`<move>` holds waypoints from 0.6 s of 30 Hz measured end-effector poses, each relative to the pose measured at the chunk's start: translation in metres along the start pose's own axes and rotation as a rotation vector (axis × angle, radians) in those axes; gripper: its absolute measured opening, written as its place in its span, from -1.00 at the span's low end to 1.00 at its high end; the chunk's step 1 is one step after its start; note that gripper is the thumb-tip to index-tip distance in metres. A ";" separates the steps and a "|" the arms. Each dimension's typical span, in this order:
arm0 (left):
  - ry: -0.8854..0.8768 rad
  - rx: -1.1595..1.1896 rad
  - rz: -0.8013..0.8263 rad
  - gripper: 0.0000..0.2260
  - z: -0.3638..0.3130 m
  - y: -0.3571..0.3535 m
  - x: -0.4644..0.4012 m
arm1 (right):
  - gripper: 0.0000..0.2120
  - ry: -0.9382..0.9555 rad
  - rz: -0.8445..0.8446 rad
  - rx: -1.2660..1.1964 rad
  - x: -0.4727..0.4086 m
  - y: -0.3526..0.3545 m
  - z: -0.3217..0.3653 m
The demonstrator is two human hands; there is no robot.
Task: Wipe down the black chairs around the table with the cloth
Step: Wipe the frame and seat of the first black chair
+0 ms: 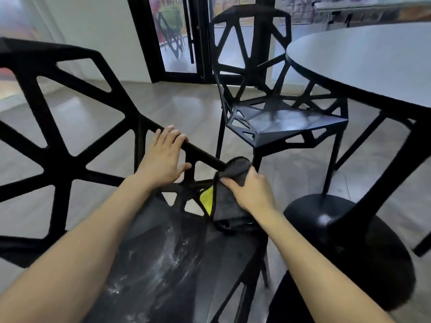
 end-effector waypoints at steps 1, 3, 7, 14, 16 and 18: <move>0.008 -0.003 0.000 -0.35 0.001 0.001 -0.002 | -0.30 0.018 -0.013 0.007 -0.011 0.000 0.008; 0.020 -0.016 0.002 -0.36 0.005 0.003 -0.004 | -0.35 0.019 -0.026 -0.020 -0.017 -0.001 0.006; 0.016 -0.017 -0.045 -0.36 0.005 0.006 -0.001 | -0.25 -0.047 0.004 -0.066 0.043 -0.004 -0.027; 0.041 0.036 -0.041 -0.41 0.004 0.006 -0.004 | -0.15 -0.021 -0.044 0.035 0.036 -0.001 -0.019; 0.055 0.037 -0.048 -0.42 0.004 0.008 -0.007 | -0.27 -0.021 -0.079 0.036 0.008 0.005 -0.009; 0.068 0.031 -0.049 -0.43 0.004 0.009 -0.008 | -0.29 0.021 -0.098 0.116 -0.004 0.007 -0.002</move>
Point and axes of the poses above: each hand's wrist, its own x-axis away from the middle knuckle, its own y-axis out of the back of the hand, z = x × y, the point moved 8 cm from there along -x, towards the middle knuckle, and after that the axes turned 2 degrees about -x, right-handed, at the moved point
